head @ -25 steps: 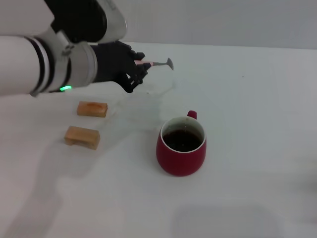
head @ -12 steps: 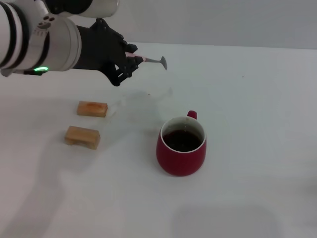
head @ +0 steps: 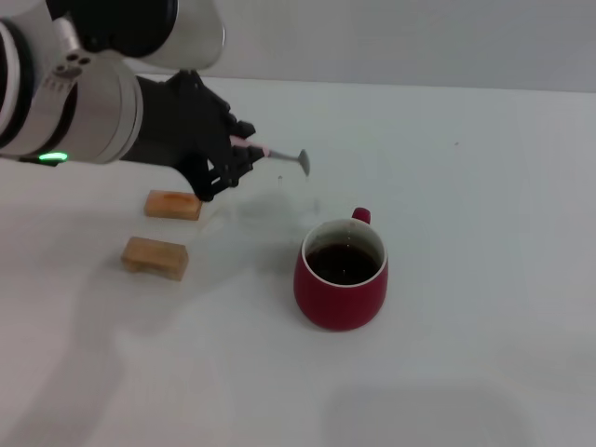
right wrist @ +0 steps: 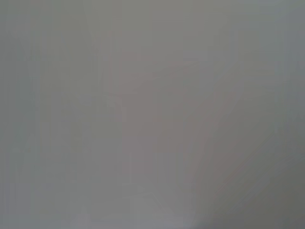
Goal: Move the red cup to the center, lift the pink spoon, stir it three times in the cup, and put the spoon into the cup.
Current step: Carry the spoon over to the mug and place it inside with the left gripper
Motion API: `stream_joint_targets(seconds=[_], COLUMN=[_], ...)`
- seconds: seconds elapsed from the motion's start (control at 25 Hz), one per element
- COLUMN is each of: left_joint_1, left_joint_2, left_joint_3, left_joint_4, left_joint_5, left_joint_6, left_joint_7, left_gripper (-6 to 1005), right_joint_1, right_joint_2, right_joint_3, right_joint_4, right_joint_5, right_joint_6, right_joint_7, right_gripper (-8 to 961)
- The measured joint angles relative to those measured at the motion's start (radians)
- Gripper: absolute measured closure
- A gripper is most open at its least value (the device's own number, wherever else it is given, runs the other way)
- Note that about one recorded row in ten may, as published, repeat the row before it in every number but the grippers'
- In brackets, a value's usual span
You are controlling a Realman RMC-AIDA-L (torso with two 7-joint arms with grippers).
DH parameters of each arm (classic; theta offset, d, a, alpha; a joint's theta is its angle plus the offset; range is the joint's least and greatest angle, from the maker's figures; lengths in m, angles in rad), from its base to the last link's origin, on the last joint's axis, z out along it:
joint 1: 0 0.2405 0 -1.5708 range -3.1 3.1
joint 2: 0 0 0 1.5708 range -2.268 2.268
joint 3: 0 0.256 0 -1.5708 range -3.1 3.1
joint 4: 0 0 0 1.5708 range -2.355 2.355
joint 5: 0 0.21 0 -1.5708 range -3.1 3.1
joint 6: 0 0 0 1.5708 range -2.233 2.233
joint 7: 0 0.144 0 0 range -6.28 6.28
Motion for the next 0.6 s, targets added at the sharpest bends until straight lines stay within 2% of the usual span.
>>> stream_joint_targets(seconds=[0.28,0.6], left_joint_1=[-0.01,-0.025], left_joint_2=[-0.001,-0.002], left_joint_3=[0.01,0.024], left_joint_4=[-0.011,-0.018], left_joint_5=[-0.003,-0.059], left_joint_6=[-0.098,-0.127], left_joint_7=[0.001,0.002], left_gripper=[825,825], right_joint_1=[-0.001,0.007], right_joint_2=[-0.001,-0.001], right_joint_3=[0.0,0.0], right_joint_4=[-0.019,-0.024], right_joint_5=[0.041,0.042], right_joint_6=[0.006,0.039], right_joint_7=[0.0,0.0], right_gripper=[954,953])
